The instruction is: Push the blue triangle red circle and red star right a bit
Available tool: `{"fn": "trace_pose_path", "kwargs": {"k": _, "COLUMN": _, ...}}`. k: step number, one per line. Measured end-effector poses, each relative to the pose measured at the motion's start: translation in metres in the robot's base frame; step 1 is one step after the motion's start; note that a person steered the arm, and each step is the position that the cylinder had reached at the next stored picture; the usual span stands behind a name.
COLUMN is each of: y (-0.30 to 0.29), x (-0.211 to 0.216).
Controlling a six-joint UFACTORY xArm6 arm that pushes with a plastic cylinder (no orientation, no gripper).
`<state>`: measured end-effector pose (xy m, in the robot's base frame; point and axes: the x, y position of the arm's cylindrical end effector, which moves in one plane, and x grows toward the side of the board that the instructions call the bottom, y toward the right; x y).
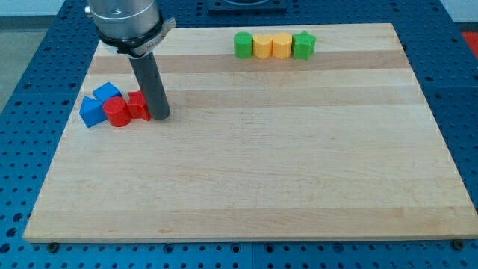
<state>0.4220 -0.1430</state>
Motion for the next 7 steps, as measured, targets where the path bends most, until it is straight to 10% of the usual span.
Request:
{"fn": "trace_pose_path", "kwargs": {"k": 2, "y": -0.085, "x": 0.084}}
{"fn": "trace_pose_path", "kwargs": {"k": 3, "y": -0.161, "x": 0.080}}
{"fn": "trace_pose_path", "kwargs": {"k": 7, "y": -0.162, "x": 0.000}}
